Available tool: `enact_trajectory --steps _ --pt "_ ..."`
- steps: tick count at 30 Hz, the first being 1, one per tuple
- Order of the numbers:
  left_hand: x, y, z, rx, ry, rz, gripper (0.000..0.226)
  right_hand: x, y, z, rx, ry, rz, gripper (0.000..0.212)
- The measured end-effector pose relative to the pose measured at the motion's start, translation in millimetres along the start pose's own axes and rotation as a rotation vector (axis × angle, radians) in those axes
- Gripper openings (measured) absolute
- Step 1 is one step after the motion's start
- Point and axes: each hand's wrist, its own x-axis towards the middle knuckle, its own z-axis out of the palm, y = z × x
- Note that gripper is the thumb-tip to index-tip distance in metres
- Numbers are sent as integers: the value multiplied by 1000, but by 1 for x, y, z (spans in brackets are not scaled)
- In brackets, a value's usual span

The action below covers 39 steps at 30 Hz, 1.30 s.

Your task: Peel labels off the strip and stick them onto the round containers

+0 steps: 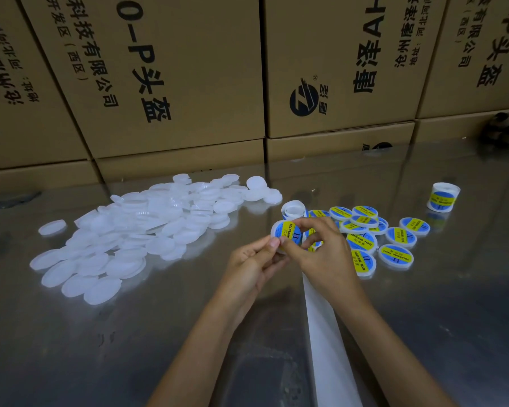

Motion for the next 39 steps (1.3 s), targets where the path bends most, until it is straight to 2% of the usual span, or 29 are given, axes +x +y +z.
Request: enact_trajectory --steps 2,4,6,9,12,15,18,21,24,26,27,29,33,36,39 --pt "0 1 0 -59 -20 -3 27 1 1 -3 -49 -7 29 56" --pt "0 5 1 -144 -49 -13 28 2 2 -4 -55 -22 67 60" --pt "0 7 4 -236 -63 -32 28 1 3 -4 -14 -57 76 50" --pt "-1 10 9 -345 -59 -63 34 -1 1 -1 22 -92 16 25" --pt "-2 12 11 -371 -73 -76 38 -3 1 0 19 -57 -46 25" --pt "-2 12 12 -359 -75 -89 42 -3 3 0 38 -17 -80 30" --pt "-2 10 11 -325 -83 -85 39 -2 4 -1 37 2 -91 45" --pt "-4 6 11 -258 -70 -123 36 0 6 -4 30 49 -76 46" --pt "-5 5 11 10 14 -21 24 3 10 -5 -6 40 -70 45" --pt "-4 5 7 239 34 96 38 5 14 -7 -36 -19 -64 44" --pt "-4 6 5 297 35 127 49 6 15 -7 -35 -63 -59 43" --pt "-4 10 1 341 24 151 53 6 15 -8 4 -140 -47 41" --pt "-7 14 1 330 94 129 38 5 13 -5 132 -270 36 51" --pt "-8 16 1 297 130 124 32 1 9 -2 225 -371 49 35" --pt "-8 18 0 254 196 142 19 -3 7 -1 305 -465 35 33"
